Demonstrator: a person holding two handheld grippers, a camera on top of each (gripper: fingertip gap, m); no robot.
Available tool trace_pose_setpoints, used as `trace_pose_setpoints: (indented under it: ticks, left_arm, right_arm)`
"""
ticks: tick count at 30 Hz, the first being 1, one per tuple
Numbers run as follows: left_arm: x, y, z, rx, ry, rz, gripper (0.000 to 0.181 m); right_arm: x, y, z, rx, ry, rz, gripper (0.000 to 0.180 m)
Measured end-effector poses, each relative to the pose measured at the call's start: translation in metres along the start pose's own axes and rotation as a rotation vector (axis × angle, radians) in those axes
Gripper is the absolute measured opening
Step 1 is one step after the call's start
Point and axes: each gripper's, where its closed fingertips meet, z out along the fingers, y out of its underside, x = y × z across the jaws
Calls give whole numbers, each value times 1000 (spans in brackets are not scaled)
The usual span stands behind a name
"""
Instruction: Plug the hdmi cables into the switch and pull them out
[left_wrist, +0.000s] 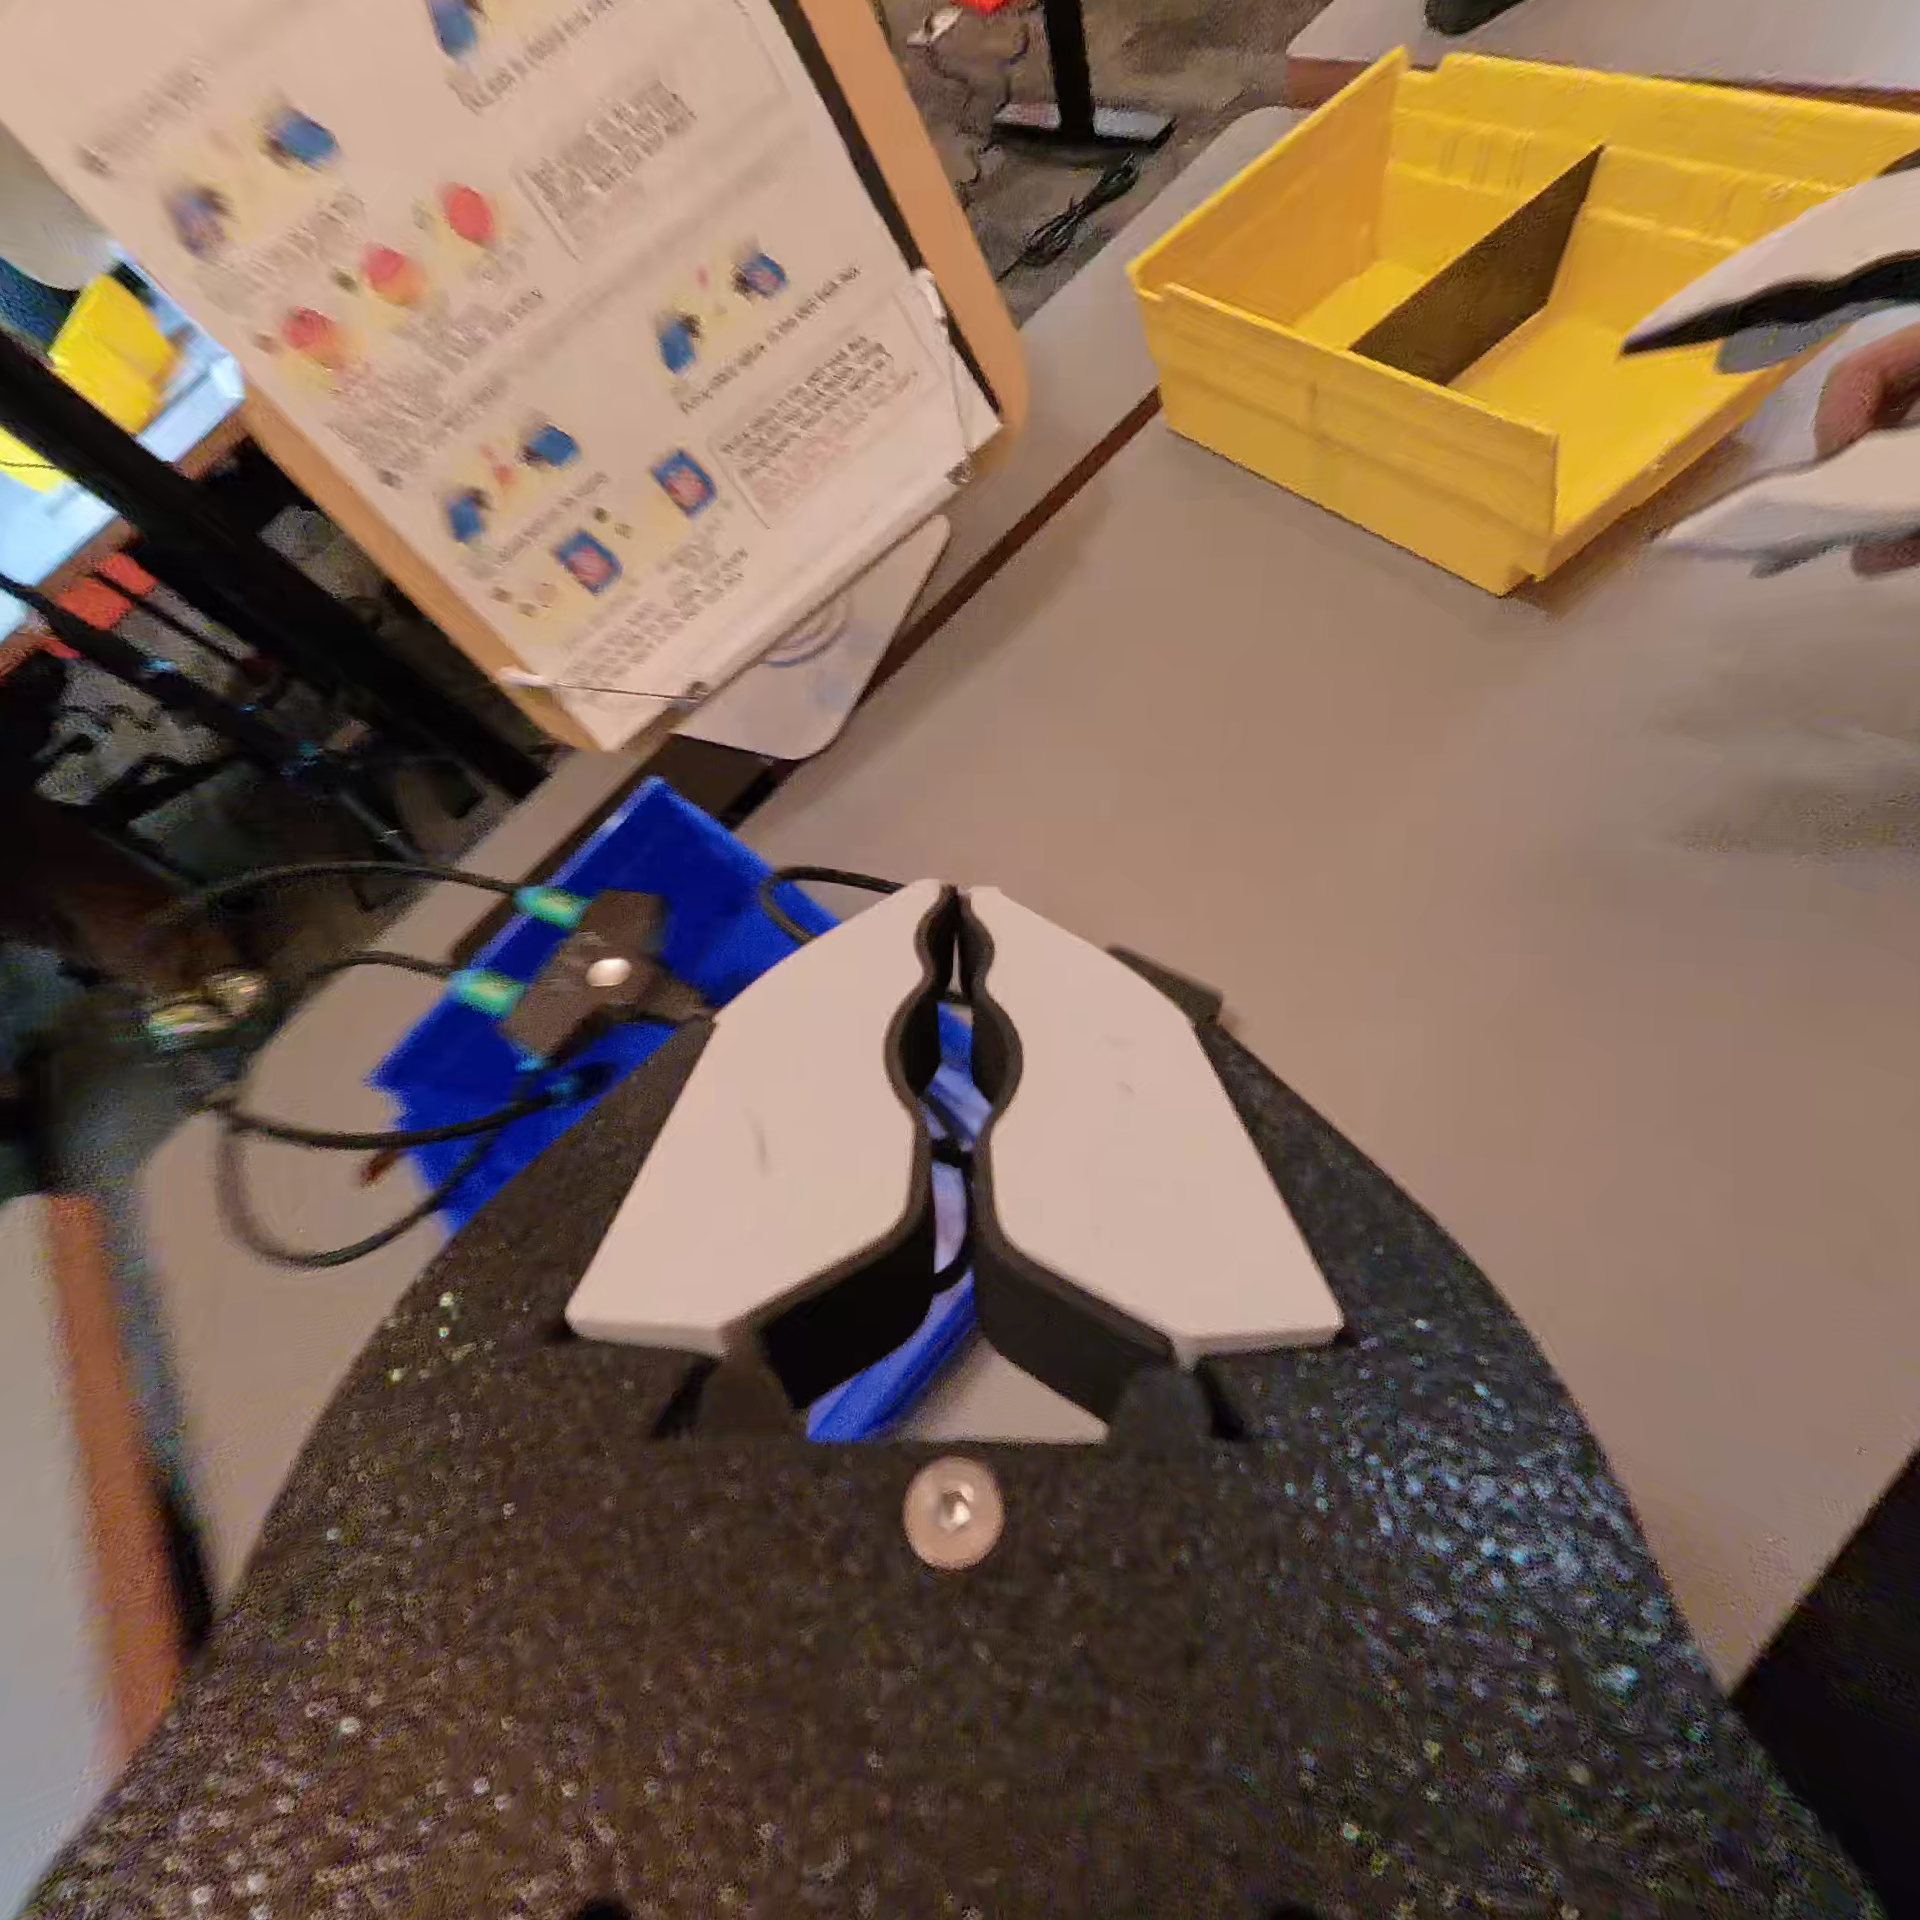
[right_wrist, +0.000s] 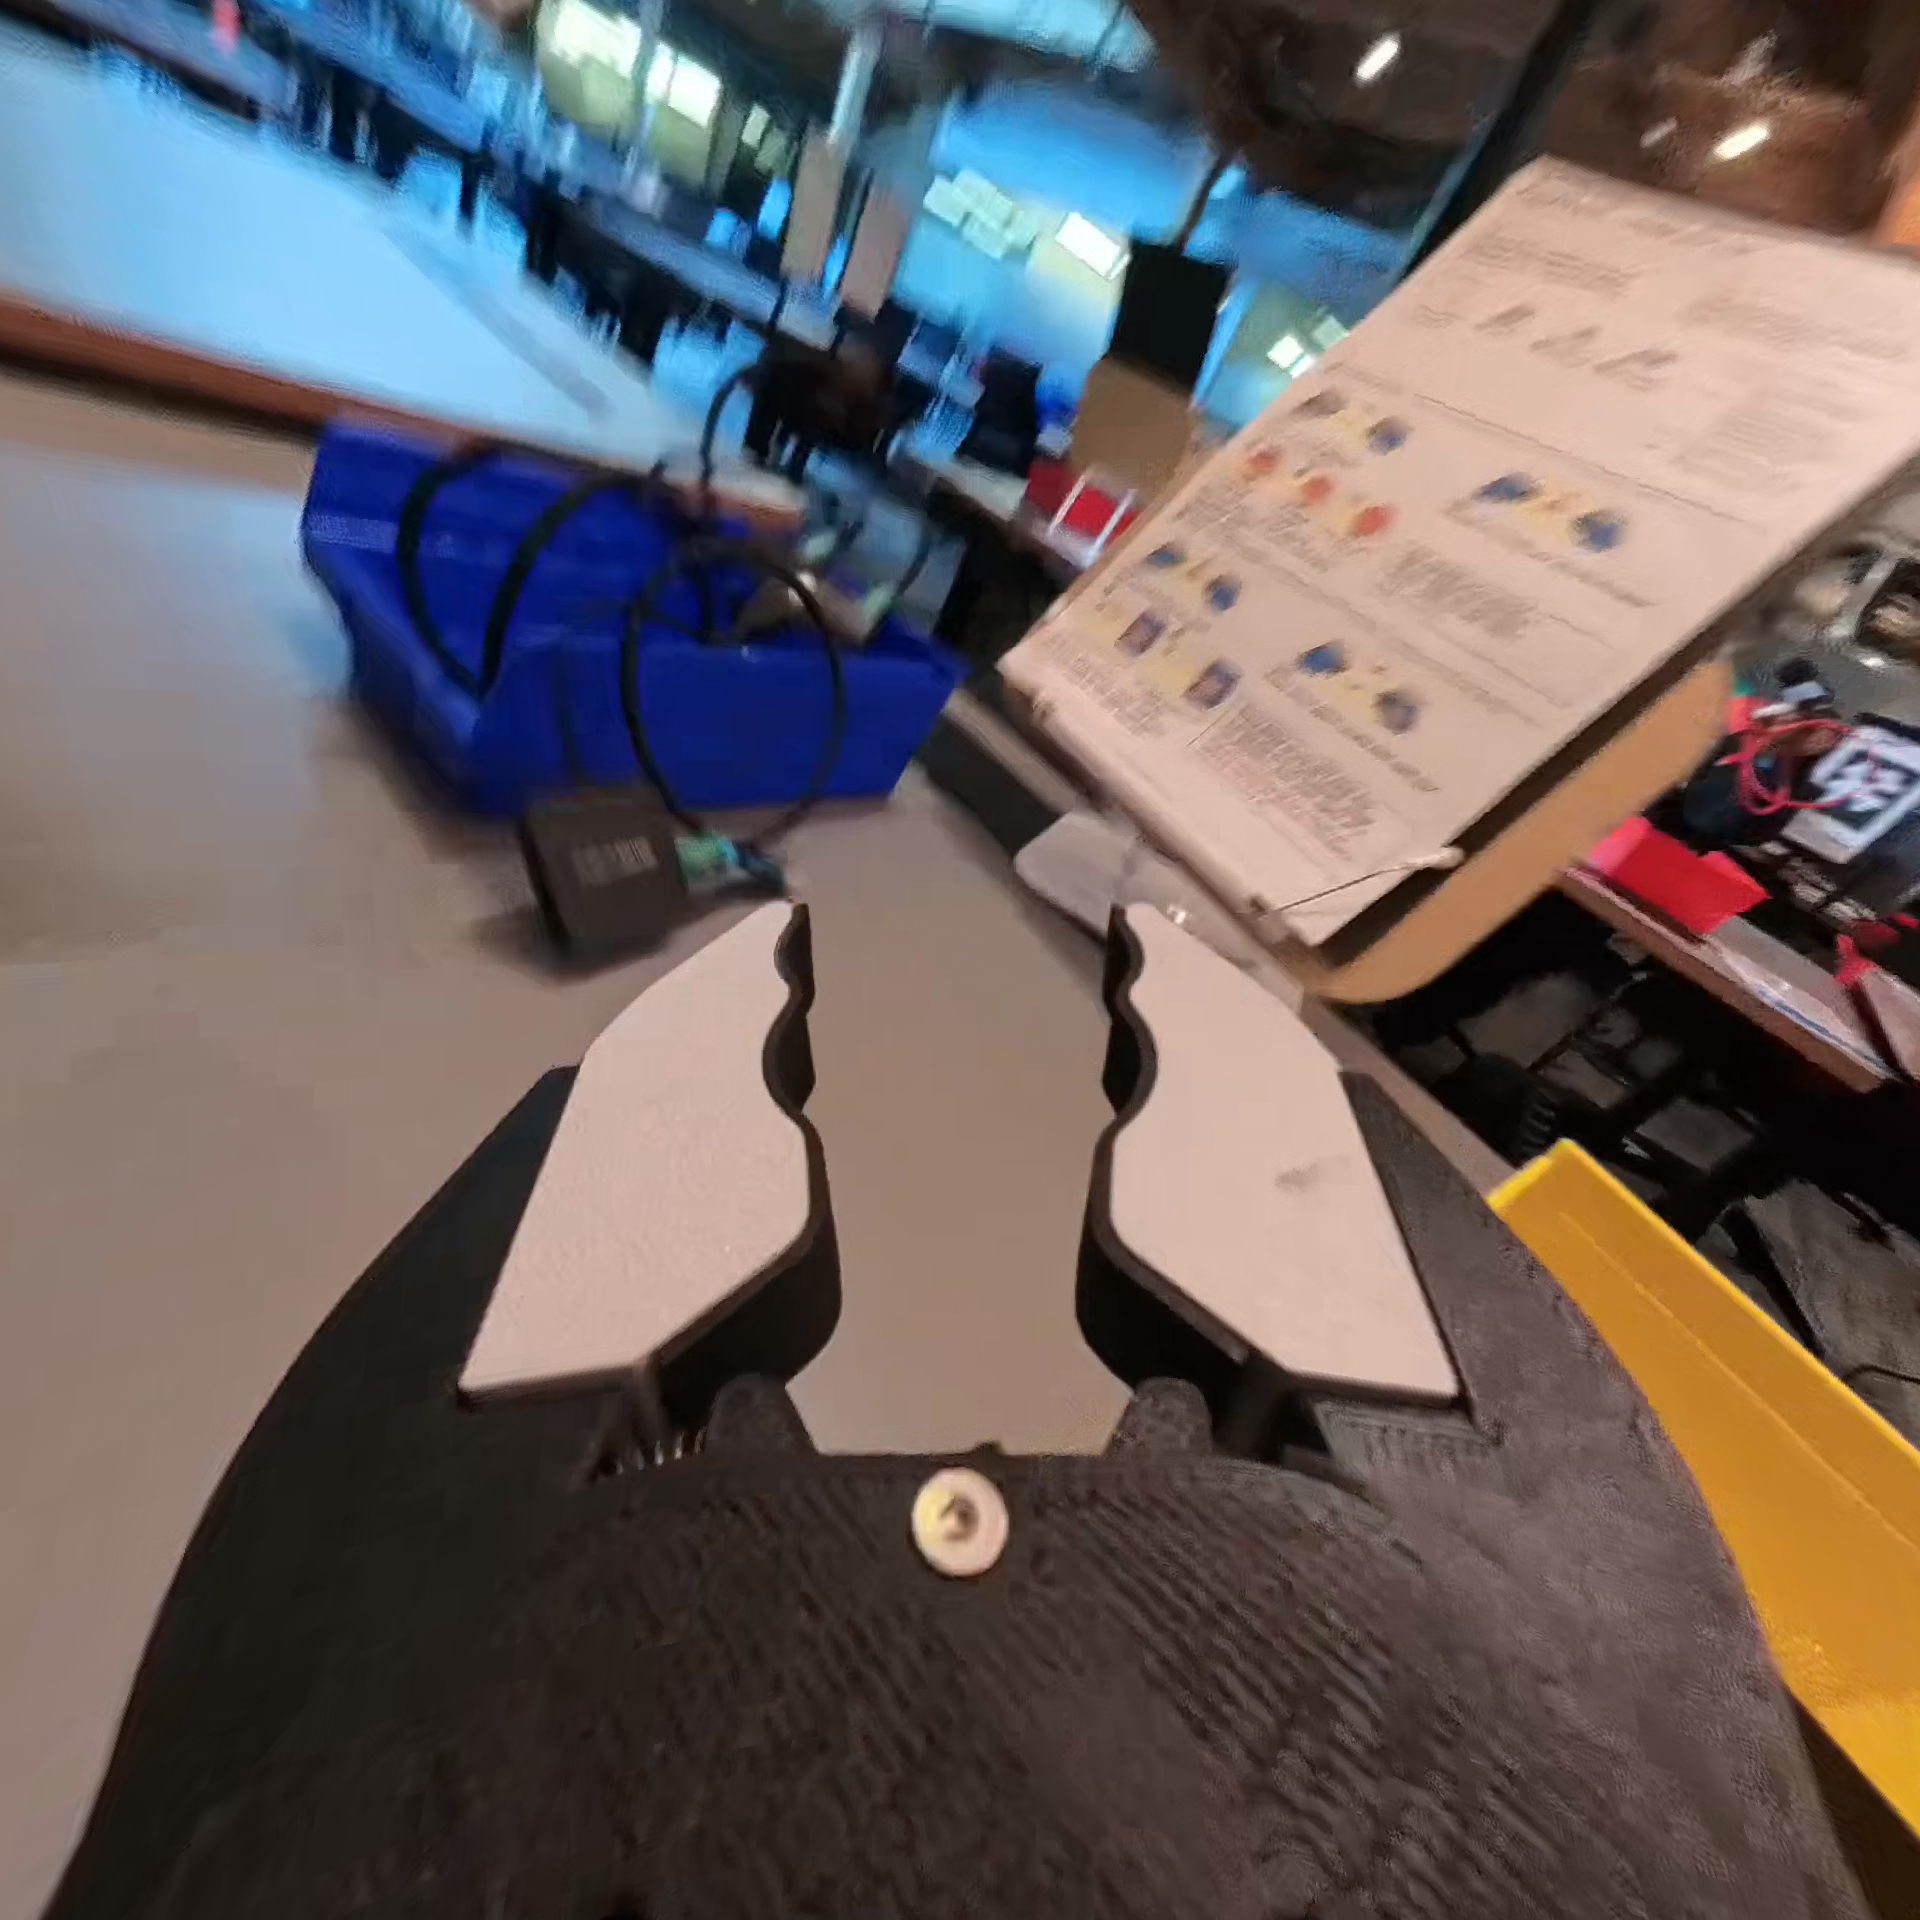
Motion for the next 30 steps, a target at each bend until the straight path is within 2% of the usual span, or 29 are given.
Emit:
trace_pose_setpoints:
  ticks: [1, 4, 9, 14, 16, 19, 22, 25, 28, 30]
  left_arm:
    - [7, 19, 19, -11, 13, -44, 0]
    - [15, 81, 53, -130, -59, -138, 8]
    - [59, 100, 86, -68, -68, -251, 22]
    - [111, 117, 152, -188, -61, -493, 79]
    - [119, 126, 182, -295, -77, -606, 93]
    - [122, 133, 213, -414, -67, -719, 93]
    - [115, 131, 227, -460, -100, -747, 97]
    - [117, 132, 231, -540, -105, -730, 103]
    - [117, 134, 228, -560, -99, -689, 100]
    - [121, 133, 219, -520, -75, -743, 90]
  right_arm:
    - [-12, 9, 6, -58, -38, -50, 57]
    - [-28, 23, 12, -114, -77, -128, 55]
    - [-11, 34, 7, -118, -60, -66, 52]
    - [8, 40, -2, -135, -12, -49, 52]
    - [14, 41, -5, -135, 6, -33, 52]
    - [20, 42, -11, -134, 22, -35, 52]
    - [26, 42, -16, -142, 35, -57, 52]
    - [33, 46, -20, -138, 48, -42, 52]
    - [39, 50, -22, -131, 53, -3, 52]
    - [42, 52, -26, -134, 60, -4, 52]
